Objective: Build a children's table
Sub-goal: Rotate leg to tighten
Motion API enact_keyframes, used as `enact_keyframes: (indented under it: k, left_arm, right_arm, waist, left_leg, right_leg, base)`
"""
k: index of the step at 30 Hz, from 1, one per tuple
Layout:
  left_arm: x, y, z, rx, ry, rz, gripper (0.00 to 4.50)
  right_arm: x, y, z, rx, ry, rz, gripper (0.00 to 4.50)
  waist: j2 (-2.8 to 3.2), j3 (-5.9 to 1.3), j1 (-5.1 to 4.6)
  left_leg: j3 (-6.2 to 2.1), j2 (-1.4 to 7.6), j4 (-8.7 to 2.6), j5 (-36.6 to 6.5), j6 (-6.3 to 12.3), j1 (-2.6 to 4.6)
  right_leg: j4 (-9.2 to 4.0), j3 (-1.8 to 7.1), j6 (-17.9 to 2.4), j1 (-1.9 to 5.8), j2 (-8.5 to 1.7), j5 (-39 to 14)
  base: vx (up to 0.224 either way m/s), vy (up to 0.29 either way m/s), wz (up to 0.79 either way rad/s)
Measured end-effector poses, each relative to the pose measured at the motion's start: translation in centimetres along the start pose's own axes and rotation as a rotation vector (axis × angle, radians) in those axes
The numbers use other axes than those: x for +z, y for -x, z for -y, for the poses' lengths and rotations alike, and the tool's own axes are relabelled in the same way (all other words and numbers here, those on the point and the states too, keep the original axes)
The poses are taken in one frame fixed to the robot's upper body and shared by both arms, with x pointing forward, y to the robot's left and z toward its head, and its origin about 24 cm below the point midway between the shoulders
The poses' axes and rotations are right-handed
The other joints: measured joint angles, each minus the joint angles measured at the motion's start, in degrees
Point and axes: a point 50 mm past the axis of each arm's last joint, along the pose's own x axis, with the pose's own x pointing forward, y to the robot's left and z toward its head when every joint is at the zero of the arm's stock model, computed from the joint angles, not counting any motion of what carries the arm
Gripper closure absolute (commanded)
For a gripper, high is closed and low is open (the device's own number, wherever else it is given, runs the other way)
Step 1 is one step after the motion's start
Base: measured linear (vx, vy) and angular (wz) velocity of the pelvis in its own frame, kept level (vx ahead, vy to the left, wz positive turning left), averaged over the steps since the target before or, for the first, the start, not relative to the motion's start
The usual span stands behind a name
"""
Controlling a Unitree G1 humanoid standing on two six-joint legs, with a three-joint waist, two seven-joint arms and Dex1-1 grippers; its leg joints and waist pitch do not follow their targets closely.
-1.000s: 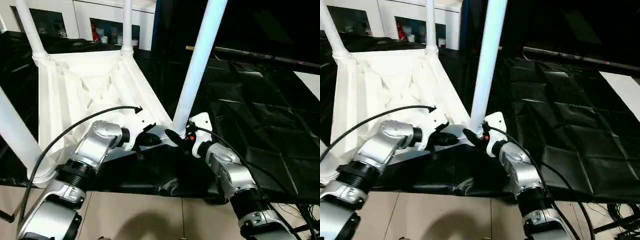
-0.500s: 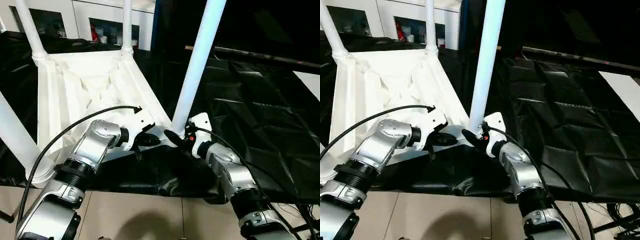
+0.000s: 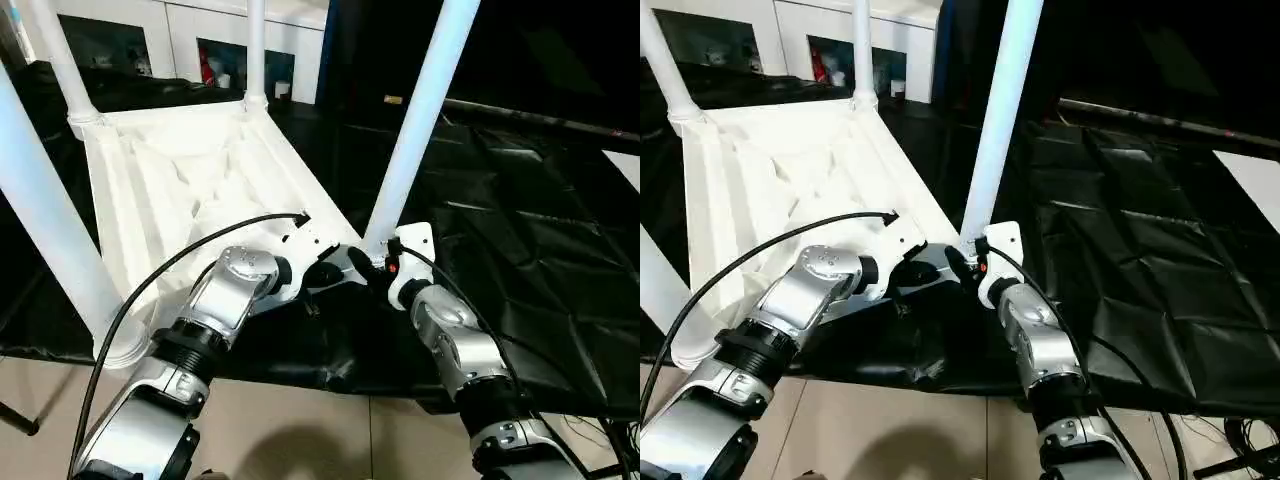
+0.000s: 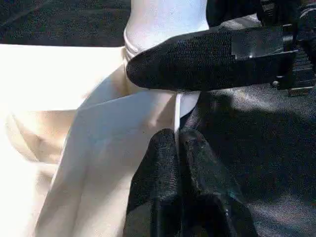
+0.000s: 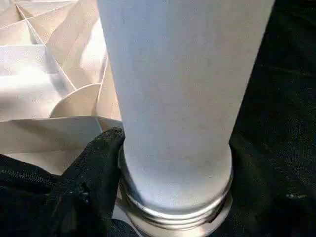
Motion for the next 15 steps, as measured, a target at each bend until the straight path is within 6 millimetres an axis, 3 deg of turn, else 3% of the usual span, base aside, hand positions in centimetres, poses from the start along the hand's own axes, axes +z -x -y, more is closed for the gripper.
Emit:
enact_keyframes:
  k: [1, 2, 4, 8, 11, 15]
  left_arm:
    - [0.0, 0.0, 0.0, -0.002, 0.0, 0.0, 4.5]
    - [0.0, 0.0, 0.0, -0.005, -0.002, 0.0, 4.5]
    - [0.0, 0.3, -0.1, -0.018, -0.011, -0.001, 4.5]
    - [-0.4, 1.1, -0.6, -0.053, -0.028, -0.004, 4.5]
    - [-1.3, 2.7, -0.8, -0.148, -0.052, -0.006, 4.5]
    - [-2.0, 4.3, -0.5, -0.275, -0.065, -0.007, 4.5]
  right_arm:
    - [0.0, 0.0, 0.0, 0.003, -0.001, 0.0, 1.74]
    - [0.0, 0.1, 0.1, 0.009, 0.0, 0.001, 1.05]
    - [0.0, 0.2, 0.2, 0.041, 0.009, -0.002, 1.05]
    - [0.1, 0.8, 0.9, 0.144, 0.063, -0.019, 0.6]
    - [0.6, 1.9, 1.5, 0.326, 0.166, -0.052, 0.6]
    - [0.8, 3.0, 1.4, 0.488, 0.202, -0.072, 0.6]
  waist:
    - [0.0, 0.0, -0.01]
    - [0.0, 0.0, -0.01]
    - [0.02, 0.01, -0.01]
    - [0.05, 0.04, -0.1]
    - [0.11, 0.08, -0.17]
    - [0.15, 0.11, 0.5]
  left_leg:
    - [0.0, 0.0, 0.0, 0.0, 0.0, 0.0]
    - [0.0, 0.0, 0.0, 0.0, 0.0, -0.01]
    - [0.0, 0.01, -0.01, 0.0, 0.0, -0.02]
    - [0.0, 0.02, -0.02, 0.0, 0.01, -0.04]
    - [0.0, 0.04, -0.05, -0.01, 0.02, -0.06]
    - [0.0, 0.08, -0.02, -0.01, 0.02, -0.07]
  right_leg:
    - [-0.02, 0.01, 0.0, 0.0, 0.0, 0.0]
    - [-0.02, 0.0, 0.0, 0.0, 0.0, 0.0]
    - [-0.03, -0.01, 0.01, -0.01, 0.0, -0.01]
    - [-0.03, -0.02, 0.01, -0.04, 0.03, -0.03]
    - [-0.05, -0.04, -0.01, -0.06, 0.07, -0.04]
    - [-0.02, -0.08, -0.04, -0.05, 0.03, -0.1]
  base:
    - [0.0, 0.0, 0.0]
    - [0.0, 0.0, 0.0]
    - [0.0, 0.0, 0.0]
    - [0.0, 0.0, 0.0]
    - [0.0, 0.0, 0.0]
    - [0.0, 0.0, 0.0]
